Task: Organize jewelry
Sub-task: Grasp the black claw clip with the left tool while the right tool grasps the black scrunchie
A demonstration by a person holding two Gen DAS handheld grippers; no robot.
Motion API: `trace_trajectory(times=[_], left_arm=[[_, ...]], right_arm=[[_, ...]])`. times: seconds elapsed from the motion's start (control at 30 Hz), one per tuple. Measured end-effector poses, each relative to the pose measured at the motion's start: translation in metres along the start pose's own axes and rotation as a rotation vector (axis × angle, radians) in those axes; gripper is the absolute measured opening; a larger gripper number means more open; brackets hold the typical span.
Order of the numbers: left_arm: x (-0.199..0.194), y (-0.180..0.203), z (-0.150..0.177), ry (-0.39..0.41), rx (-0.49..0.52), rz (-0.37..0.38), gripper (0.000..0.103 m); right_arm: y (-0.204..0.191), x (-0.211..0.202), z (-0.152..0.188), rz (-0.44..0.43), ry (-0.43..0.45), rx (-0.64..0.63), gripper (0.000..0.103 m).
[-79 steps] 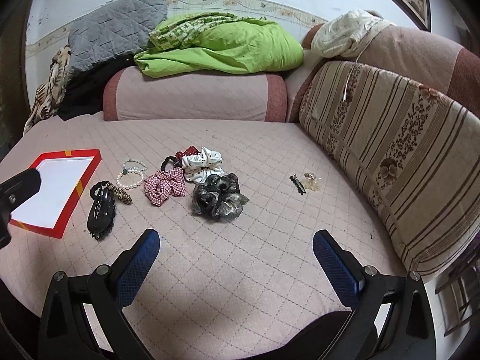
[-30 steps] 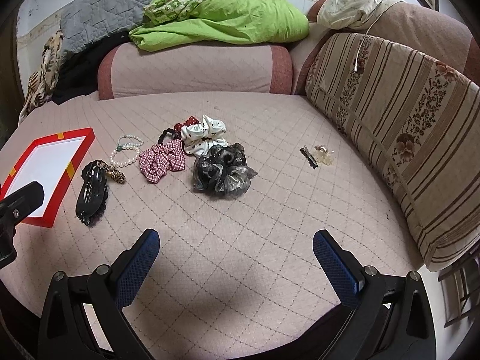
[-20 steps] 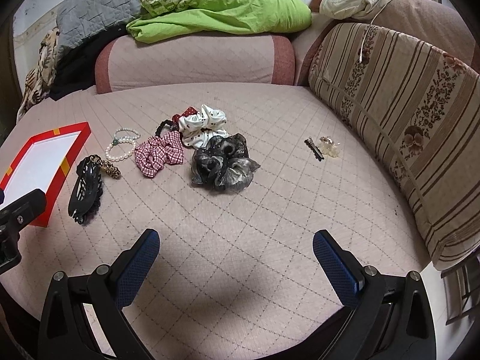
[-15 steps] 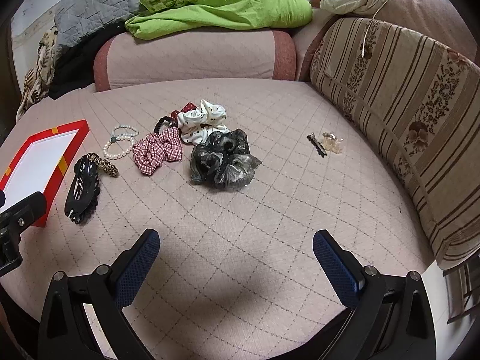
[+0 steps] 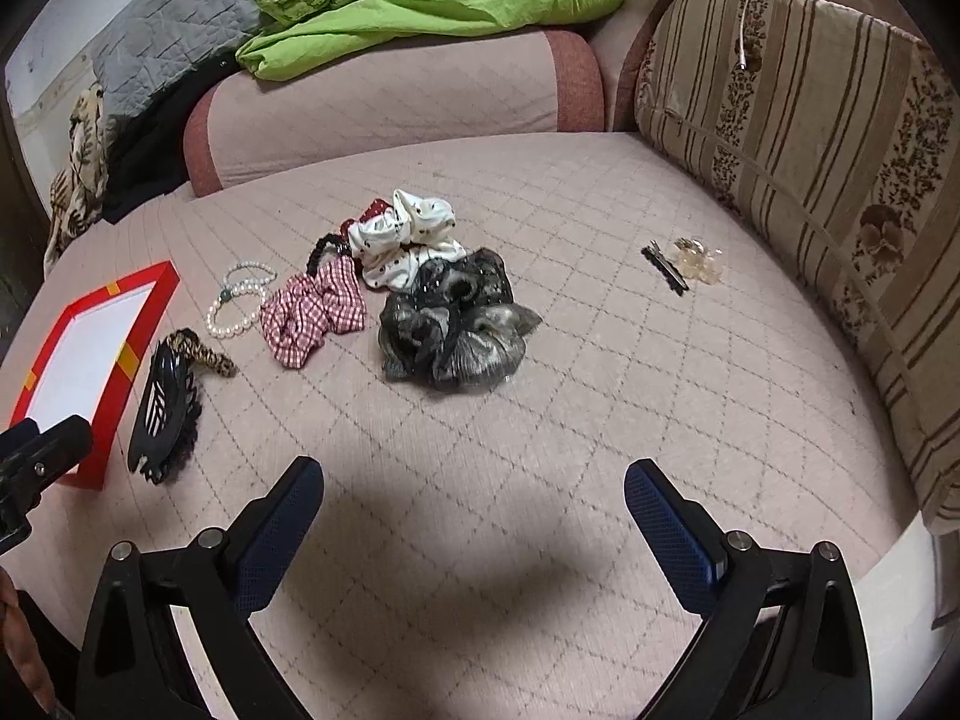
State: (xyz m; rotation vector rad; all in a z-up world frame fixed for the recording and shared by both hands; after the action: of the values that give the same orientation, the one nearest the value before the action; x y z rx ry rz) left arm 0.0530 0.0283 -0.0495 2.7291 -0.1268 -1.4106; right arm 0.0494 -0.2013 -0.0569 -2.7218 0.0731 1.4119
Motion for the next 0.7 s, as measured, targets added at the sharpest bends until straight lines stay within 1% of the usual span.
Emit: trace_trajectory(times=[0.13,0.27,0.47,0.57,0.7], left_arm=[[0.01,-0.005,-0.006,-0.021,0.016,0.031,0.084],[0.023,-0.014,-0.007,-0.052,0.005,0.067,0.076],[0.041,-0.021,-0.008,-0.083,-0.021,0.125,0.076],[0.049,-0.016,-0.008,-0.101,-0.006,0.142,0.076],[0.06,-0.009,-0.008,-0.122,0.013,0.153,0.076]], right_arm=[[0.001,0.01,-0.009,-0.027,-0.003,-0.003,0.098],[0.002,0.023,-0.015,-0.04,-0.017,-0.001,0.097],[0.008,0.045,-0.023,-0.035,-0.034,0.002,0.094],[0.011,0.054,-0.028,-0.037,-0.037,0.007,0.094],[0.012,0.063,-0.035,-0.062,-0.027,0.007,0.094]])
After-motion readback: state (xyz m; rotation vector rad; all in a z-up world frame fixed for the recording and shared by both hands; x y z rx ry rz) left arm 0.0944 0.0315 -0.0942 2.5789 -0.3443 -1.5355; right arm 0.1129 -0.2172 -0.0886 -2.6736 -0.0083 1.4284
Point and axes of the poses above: each gripper's, at about its wrist camera, not at the fingertips, and x roughly the way its jaws point, y to its right, z to its underside, the point moved 1 cm from there along x, roughly the way its jaws point, and after that the axes turned 3 degrees about -y, right-handed, at the moved point
